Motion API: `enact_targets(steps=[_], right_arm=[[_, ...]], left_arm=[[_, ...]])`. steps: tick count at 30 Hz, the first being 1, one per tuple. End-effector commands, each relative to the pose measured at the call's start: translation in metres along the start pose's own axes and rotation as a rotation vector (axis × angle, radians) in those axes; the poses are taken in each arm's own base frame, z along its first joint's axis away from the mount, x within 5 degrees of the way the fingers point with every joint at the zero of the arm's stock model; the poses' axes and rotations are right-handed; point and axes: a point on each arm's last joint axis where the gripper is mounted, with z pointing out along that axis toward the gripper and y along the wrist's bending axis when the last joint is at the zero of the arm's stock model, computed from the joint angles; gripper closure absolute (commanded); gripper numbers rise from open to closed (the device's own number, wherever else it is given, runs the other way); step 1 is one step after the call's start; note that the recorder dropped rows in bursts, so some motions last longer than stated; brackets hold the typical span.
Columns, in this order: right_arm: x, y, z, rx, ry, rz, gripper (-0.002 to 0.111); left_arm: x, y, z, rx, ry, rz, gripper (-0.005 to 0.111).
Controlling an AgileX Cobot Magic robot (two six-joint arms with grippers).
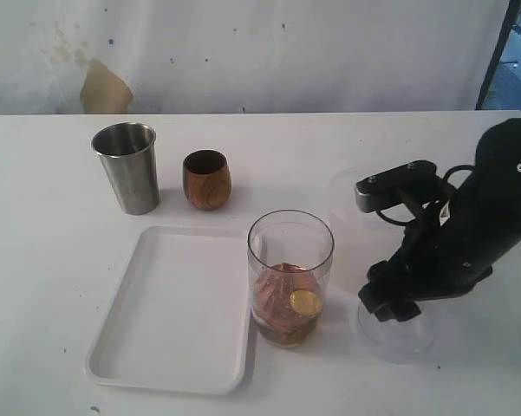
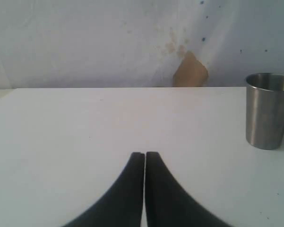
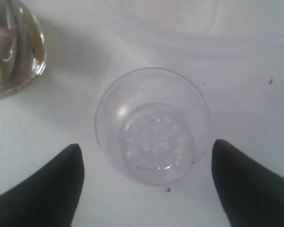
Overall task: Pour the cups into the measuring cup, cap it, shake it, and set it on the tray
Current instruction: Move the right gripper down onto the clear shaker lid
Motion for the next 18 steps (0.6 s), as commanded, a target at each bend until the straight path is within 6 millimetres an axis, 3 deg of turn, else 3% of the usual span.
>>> enact_targets(steps=[1,5,9,18], right_arm=[[-0.0033,-0.0015,0.0047,0.039,0.000,-0.018,0.041],[-0.0033,-0.0031,0.0063,0.055,0.002,0.019,0.042],[-0.0033,-0.0031,0.0063,0.055,0.002,0.023,0.055],[-0.0015,-0.0014,0.0056,0.036,0.031,0.028,0.108]], left_arm=[[0.0005,-0.0001,0.0000,0.000,-0.008,-0.008,0.106],[0.0005,-0.0001,0.0000,0.000,-0.008,-0.008,0.106],[0.0005,-0.0001,0.0000,0.000,-0.008,-0.008,0.106],[0.0005,-0.0001,0.0000,0.000,-0.008,-0.008,0.106]])
